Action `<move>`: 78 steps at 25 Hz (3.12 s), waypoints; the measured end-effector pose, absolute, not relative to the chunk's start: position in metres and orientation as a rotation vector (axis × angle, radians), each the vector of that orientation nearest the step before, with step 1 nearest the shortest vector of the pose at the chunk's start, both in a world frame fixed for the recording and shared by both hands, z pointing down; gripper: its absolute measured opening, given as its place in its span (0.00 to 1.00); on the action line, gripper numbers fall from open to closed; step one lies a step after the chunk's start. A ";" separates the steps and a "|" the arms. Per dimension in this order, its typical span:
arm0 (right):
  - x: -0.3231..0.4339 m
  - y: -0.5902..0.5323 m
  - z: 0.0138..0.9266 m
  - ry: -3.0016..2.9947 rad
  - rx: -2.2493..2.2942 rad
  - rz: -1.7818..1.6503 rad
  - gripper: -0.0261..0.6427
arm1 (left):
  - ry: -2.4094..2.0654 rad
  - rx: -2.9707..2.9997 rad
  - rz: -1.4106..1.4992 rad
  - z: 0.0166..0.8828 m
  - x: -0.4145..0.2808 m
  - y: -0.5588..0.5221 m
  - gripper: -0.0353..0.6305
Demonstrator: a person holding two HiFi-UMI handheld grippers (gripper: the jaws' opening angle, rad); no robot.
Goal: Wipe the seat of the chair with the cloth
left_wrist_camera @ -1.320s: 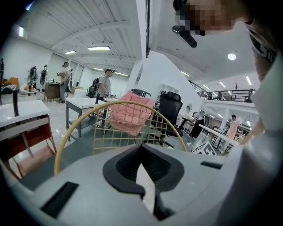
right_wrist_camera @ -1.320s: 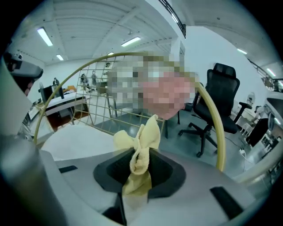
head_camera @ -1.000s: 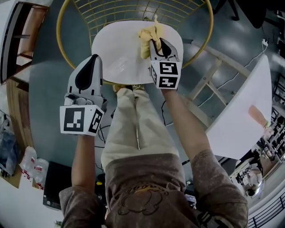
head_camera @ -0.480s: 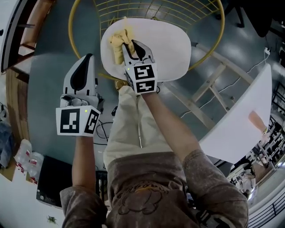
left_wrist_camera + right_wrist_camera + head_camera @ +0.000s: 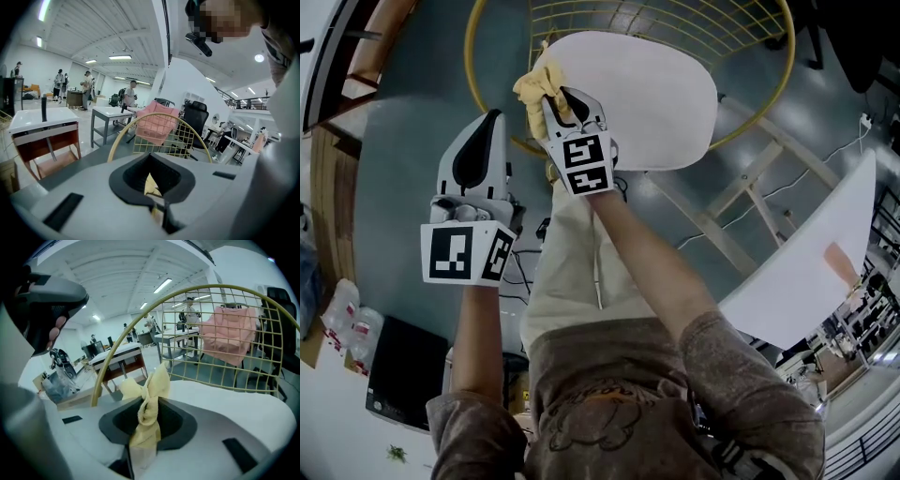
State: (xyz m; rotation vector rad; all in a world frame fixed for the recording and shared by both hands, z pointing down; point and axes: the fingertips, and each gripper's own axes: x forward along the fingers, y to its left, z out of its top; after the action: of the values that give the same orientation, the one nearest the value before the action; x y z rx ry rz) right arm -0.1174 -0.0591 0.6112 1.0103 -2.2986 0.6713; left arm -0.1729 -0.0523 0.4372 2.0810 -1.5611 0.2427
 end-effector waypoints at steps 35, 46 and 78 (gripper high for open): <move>0.111 -0.073 0.641 -1.912 1.310 0.531 0.19 | -1.408 2.185 0.286 0.441 -0.113 -0.060 0.07; 0.183 -0.070 0.619 -1.784 1.438 0.480 0.19 | -1.352 2.237 0.285 0.430 -0.083 -0.064 0.07; -0.066 0.002 0.593 -2.245 1.030 0.620 0.19 | -1.564 2.097 0.249 0.413 -0.146 -0.015 0.07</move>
State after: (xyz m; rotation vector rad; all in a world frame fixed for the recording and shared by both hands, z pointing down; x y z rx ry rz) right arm -0.0660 0.0025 0.5930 1.0302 -2.2451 0.6204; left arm -0.1457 -0.0153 0.4132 2.0965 -1.5641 0.2489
